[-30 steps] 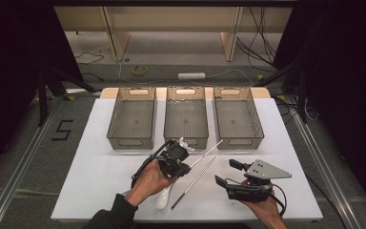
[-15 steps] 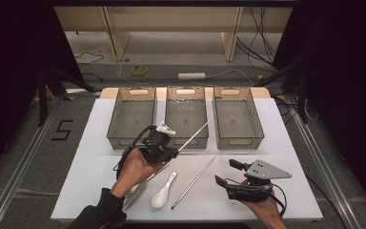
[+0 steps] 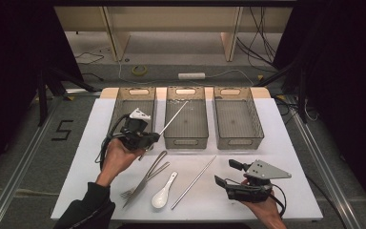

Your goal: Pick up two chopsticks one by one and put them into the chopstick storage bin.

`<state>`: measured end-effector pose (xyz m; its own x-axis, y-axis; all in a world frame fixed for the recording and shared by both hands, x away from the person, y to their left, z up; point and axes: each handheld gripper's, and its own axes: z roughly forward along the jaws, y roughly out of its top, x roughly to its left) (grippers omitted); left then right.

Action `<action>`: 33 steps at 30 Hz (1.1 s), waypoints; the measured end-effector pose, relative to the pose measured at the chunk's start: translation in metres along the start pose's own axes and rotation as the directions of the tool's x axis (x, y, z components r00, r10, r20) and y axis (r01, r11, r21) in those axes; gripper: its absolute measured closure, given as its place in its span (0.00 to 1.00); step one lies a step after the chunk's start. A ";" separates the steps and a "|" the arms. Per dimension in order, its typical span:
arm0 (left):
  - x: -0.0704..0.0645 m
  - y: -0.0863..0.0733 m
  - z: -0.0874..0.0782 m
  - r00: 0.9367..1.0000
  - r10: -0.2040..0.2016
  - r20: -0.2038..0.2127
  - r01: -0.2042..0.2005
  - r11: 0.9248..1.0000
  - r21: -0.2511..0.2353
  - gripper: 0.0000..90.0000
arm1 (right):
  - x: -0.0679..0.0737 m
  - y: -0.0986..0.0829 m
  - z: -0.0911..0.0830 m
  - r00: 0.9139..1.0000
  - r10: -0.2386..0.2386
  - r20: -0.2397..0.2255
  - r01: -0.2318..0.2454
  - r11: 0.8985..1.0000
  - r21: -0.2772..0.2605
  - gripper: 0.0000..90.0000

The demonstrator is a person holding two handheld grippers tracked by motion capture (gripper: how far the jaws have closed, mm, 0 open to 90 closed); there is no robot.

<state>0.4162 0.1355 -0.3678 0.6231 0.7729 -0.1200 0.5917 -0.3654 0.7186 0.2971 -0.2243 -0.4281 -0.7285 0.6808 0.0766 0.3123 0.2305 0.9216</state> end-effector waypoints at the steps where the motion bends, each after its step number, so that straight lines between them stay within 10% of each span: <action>1: 0.004 0.001 -0.001 1.000 -0.010 -0.006 0.010 1.000 -0.009 0.94 | 0.000 0.000 0.000 1.000 0.003 0.001 -0.003 1.000 0.001 0.29; 20: 0.086 0.003 -0.004 0.978 -0.174 -0.118 0.160 0.981 -0.113 0.94 | -0.002 -0.001 0.000 1.000 0.005 0.003 -0.005 1.000 0.005 0.29; 33: 0.113 -0.001 -0.001 0.961 -0.230 -0.156 0.208 0.968 -0.143 0.94 | -0.001 -0.001 0.000 1.000 0.003 0.001 -0.003 1.000 0.007 0.29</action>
<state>0.4856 0.2234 -0.3812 0.3828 0.9074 -0.1737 0.6290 -0.1183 0.7683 0.2979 -0.2254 -0.4296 -0.7270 0.6820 0.0794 0.3188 0.2329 0.9188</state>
